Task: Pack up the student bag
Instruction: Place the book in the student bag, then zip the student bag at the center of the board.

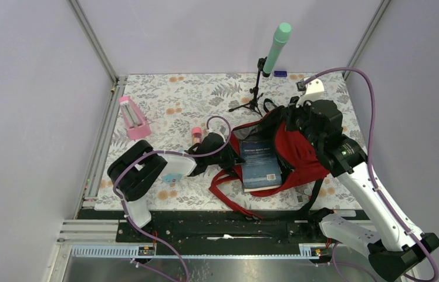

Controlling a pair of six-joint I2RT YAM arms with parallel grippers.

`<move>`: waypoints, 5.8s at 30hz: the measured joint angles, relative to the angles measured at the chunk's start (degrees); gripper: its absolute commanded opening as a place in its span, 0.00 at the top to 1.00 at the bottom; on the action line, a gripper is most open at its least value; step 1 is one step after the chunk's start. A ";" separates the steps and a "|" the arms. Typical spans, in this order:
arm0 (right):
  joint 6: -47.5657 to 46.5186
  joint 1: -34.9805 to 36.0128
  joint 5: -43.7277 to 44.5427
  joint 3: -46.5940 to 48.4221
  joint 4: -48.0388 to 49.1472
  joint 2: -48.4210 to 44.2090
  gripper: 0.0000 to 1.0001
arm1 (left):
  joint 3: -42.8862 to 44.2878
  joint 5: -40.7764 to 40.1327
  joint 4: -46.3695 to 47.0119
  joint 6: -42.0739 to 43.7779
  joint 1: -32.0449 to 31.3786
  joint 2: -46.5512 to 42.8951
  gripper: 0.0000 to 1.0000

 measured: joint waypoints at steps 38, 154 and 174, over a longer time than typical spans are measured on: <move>1.03 0.00 -3.21 -0.37 0.37 1.29 1.00 | 22.88 1.97 10.75 12.94 -1.86 16.33 0.70; 12.44 -14.62 -3.76 -7.02 4.63 23.37 0.23 | 5.44 -13.51 -27.36 22.27 -8.83 -24.79 0.01; 12.52 -6.58 -2.89 -11.26 -3.50 6.80 0.32 | 13.51 -0.13 -55.52 40.09 14.49 -27.61 0.04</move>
